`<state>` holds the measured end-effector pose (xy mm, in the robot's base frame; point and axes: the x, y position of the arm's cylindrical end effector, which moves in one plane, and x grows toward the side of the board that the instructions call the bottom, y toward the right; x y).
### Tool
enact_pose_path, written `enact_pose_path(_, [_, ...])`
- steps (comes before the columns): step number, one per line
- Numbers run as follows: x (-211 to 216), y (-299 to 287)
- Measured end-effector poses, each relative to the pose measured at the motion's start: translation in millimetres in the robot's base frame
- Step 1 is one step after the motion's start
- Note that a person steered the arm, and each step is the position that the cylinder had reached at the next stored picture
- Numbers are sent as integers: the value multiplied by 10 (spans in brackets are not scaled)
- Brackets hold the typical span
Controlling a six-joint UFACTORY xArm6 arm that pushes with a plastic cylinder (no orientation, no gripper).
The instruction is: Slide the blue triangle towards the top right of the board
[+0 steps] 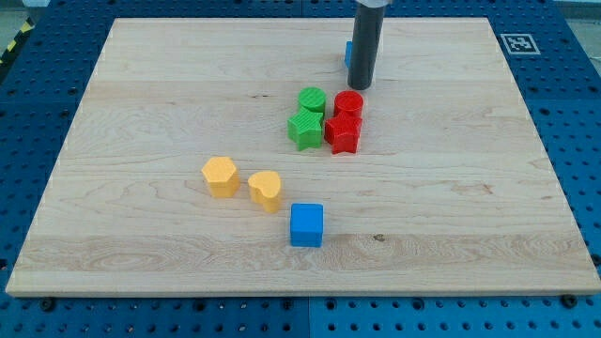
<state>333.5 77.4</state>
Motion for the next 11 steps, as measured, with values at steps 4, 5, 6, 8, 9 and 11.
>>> enact_pose_path(4, [-221, -121])
enact_pose_path(5, [-370, -93])
enact_pose_path(6, [-572, -14])
enact_pose_path(8, [-585, 899])
enact_pose_path(9, [-585, 1104])
enact_pose_path(11, [-649, 1186])
